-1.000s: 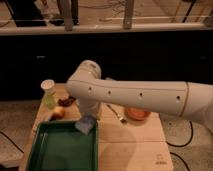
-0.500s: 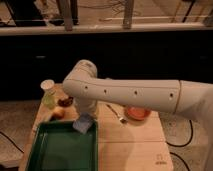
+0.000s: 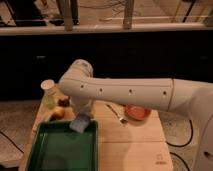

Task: Place sponge in tray

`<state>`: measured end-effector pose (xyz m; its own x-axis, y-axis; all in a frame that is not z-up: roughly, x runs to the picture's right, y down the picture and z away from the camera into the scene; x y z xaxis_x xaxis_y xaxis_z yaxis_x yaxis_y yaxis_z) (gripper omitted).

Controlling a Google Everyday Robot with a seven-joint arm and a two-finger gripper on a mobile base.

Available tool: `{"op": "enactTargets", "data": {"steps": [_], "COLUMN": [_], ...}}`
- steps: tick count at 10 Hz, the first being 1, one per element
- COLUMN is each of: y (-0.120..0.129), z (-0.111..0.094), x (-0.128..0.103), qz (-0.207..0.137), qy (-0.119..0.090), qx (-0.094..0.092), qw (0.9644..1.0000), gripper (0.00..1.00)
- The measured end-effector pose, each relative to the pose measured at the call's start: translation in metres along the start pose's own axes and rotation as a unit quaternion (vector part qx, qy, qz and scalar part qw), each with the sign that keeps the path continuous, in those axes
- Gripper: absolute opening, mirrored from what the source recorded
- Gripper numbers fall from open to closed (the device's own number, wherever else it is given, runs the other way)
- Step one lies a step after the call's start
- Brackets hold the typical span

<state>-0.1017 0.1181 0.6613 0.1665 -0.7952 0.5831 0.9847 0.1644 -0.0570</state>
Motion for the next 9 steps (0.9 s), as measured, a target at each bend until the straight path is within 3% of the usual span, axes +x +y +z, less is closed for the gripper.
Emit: {"op": "enactTargets", "data": {"steps": [9], "y": [-0.027], "z": [0.014], "x": [0.003], "qz": [-0.028], "qy": [-0.020], "qx": [0.019], "qw": [0.9992], "gripper": [0.03]}}
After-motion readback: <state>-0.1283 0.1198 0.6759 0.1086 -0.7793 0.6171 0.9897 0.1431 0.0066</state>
